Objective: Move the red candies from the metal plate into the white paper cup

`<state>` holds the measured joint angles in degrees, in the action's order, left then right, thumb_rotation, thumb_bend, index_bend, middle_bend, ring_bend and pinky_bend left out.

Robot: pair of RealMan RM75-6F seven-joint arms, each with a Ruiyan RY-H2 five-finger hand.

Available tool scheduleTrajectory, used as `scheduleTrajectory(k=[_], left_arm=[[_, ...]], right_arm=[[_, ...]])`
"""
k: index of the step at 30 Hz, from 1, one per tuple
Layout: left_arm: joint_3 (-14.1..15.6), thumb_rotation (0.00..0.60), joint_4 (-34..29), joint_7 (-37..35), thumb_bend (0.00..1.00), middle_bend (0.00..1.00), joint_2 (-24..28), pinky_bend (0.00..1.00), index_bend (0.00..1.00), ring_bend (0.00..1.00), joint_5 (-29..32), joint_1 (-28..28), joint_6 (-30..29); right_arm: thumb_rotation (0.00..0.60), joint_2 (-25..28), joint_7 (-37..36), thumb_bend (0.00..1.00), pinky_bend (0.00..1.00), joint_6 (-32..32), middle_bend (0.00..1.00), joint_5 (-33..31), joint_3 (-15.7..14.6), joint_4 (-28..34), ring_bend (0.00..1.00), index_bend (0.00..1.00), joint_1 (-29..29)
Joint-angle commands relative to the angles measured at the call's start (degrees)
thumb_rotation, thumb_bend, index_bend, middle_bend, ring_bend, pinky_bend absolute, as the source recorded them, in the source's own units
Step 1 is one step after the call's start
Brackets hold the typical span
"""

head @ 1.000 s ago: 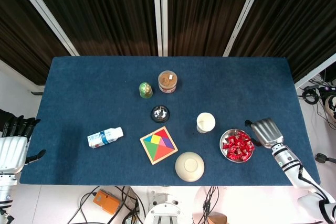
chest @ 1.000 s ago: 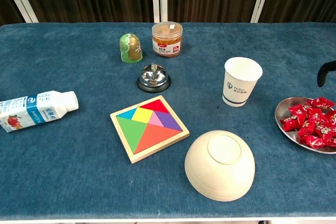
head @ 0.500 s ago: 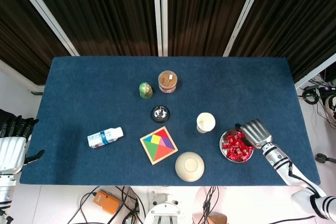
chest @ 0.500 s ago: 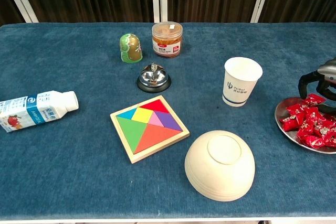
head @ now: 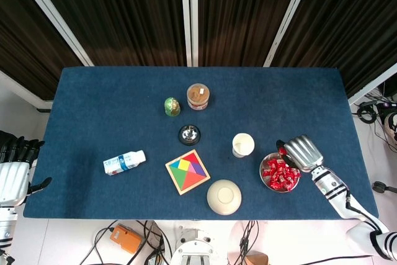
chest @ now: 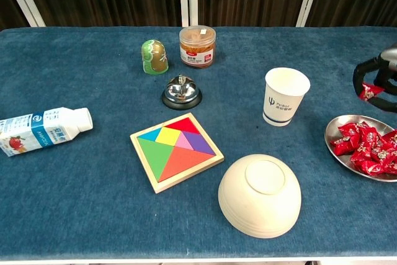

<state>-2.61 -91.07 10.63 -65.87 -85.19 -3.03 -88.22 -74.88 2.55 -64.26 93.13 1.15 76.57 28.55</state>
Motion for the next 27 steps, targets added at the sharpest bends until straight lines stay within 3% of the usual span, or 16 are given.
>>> scheduleTrajectory(k=[1,8,15,23,27], left_arm=[[-0.1,0.600,-0.1,0.0,0.00,0.16,0.1,0.00,0.17,0.05,-0.1,-0.1,0.0],[-0.1,0.600,0.0,-0.1,0.00,0.16,-0.1,0.00,0.17,0.05,0.0,0.0,-0.1],[0.0,0.600,0.4,-0.5,0.00,0.16,-0.1,0.00,0.17,0.05,0.4,0.6,-0.4],[-0.1,0.600,0.9,-0.9,0.00,0.16,-0.3,0.00,0.17,0.05,0.4,0.5,-0.3],[-0.2,0.600,0.9,-1.0,0.00,0.16,-0.2,0.00,0.17,0.05,0.1,0.3,-0.3]], right_arm=[[0.600,2.5,-0.5,0.72,1.00,-2.1,0.92,1.3,3.0,5.9,1.00,0.65,2.2],[0.600,-2.0,2.9,0.72,1.00,5.5,0.92,-2.1,5.9,8.0,1.00,0.60,8.2],[0.600,-5.4,5.3,0.70,1.00,8.4,0.92,-4.3,5.6,6.2,1.00,0.54,10.0],[0.600,-4.9,5.7,0.50,1.00,6.4,0.92,-5.2,5.1,6.8,1.00,0.35,9.1],[0.600,-2.6,5.5,0.48,1.00,1.8,0.92,-4.0,4.3,8.3,1.00,0.32,6.7]])
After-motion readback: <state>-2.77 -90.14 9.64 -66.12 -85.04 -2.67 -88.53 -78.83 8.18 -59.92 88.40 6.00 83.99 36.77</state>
